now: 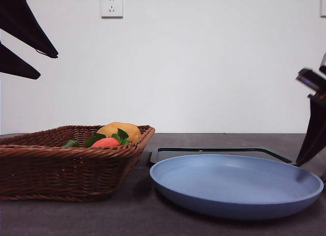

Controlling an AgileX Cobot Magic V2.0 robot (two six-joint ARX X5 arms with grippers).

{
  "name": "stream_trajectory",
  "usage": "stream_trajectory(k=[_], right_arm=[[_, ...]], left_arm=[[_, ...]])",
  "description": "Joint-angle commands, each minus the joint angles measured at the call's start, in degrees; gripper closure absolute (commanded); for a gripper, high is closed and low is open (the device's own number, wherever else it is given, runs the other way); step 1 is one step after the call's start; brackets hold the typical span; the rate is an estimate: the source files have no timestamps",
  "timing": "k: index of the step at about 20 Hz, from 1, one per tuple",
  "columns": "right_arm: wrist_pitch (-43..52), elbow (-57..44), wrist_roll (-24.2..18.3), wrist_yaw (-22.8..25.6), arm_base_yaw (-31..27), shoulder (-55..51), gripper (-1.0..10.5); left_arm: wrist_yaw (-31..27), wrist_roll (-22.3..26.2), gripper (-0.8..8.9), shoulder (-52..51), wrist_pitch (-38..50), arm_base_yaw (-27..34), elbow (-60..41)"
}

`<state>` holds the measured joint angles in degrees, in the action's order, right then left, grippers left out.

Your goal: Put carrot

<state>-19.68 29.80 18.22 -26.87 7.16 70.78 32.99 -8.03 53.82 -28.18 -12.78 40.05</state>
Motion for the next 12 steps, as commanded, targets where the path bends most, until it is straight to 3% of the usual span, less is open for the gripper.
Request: stream_trajectory(k=[1, 7, 12], right_arm=[[2.2, 0.7, 0.4, -0.1, 1.2, 3.2, 7.9], [4.7, 0.7, 1.9, 0.2, 2.0, 7.1, 9.4], [1.5, 0.7, 3.0, -0.2, 2.0, 2.6, 9.4]], left_arm=[[0.1, 0.5, 5.54, 0.3, 0.7, -0.3, 0.7], [0.1, 0.5, 5.41, 0.3, 0.7, -0.3, 0.7], [-1.8, -1.4, 4.89, 0.3, 2.4, -1.0, 0.7]])
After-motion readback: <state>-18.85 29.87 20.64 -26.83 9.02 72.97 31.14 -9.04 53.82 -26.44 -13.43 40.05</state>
